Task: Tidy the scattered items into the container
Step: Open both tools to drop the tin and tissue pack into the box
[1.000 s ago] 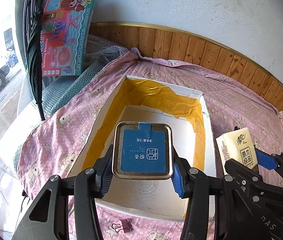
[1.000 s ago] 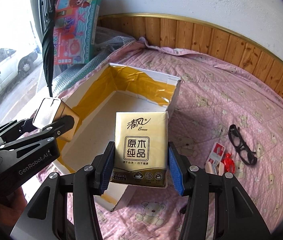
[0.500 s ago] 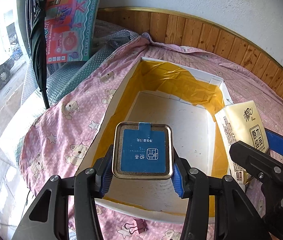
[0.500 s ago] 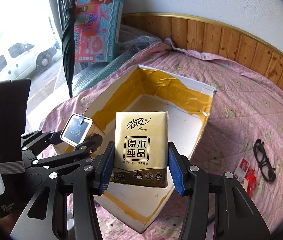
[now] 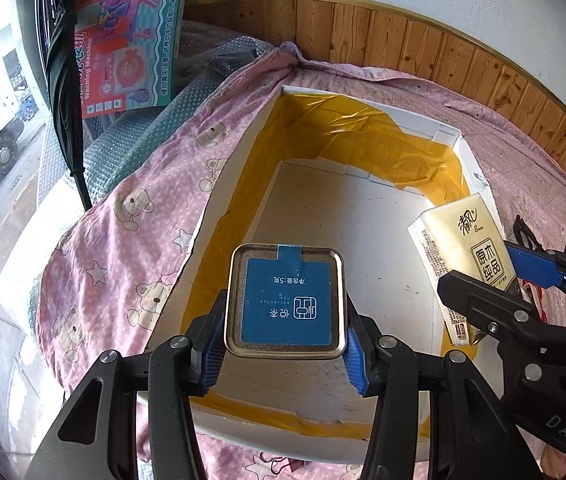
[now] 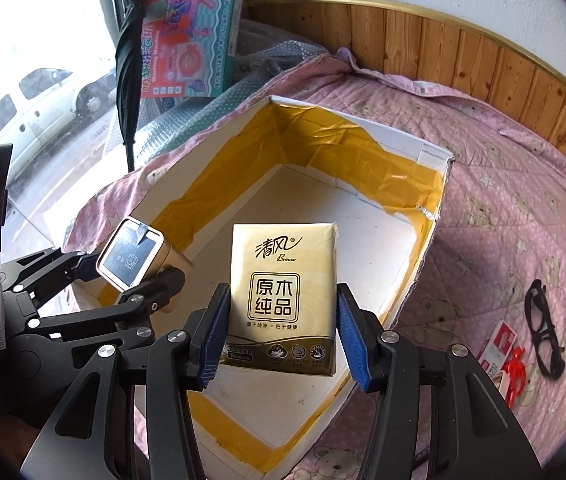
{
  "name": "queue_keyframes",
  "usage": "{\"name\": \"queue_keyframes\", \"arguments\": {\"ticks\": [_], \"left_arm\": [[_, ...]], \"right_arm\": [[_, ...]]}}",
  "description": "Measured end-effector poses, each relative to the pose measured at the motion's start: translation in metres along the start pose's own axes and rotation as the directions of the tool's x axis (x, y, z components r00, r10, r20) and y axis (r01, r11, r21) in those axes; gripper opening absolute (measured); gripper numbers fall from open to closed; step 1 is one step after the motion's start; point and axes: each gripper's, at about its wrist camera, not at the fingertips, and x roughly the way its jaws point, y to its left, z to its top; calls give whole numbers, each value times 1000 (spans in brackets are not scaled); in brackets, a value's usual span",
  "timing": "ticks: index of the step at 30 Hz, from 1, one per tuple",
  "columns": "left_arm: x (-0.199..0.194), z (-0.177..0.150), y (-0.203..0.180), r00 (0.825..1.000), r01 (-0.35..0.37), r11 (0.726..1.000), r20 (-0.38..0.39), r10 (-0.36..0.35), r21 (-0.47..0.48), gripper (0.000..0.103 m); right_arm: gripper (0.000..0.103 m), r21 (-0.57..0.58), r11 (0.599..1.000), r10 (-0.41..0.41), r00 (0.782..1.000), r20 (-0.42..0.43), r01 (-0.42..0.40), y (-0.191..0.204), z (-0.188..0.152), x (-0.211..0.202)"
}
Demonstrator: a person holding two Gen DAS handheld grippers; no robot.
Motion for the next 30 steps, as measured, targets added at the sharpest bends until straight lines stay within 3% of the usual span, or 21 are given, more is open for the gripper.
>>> {"name": "queue_keyframes", "arguments": {"ticks": [6,8,12,23,30], "left_arm": [[7,-1,-6,1000,5,1000,-24,-5,12,52],[5,-1,-6,1000,-6,1000,-16,6,8,62],[1,0,-5,1000,-20,1000,-7,21,6,69],[-35,-4,2,998,-34,998,58,36,-45,70],[-55,-7,6,996,-6,998,86,11,-68,70]], "right_arm": [[57,36,999,7,1000,-9,-7,-9,-5,7],[57,49,999,18,1000,-5,-18,-12,-7,8],[57,67,997,42,999,18,-43,-14,-11,2],[58,64,993,94,992,80,-100,-7,-16,-20],[58,169,973,137,983,119,-156,-27,-22,-43]]}}
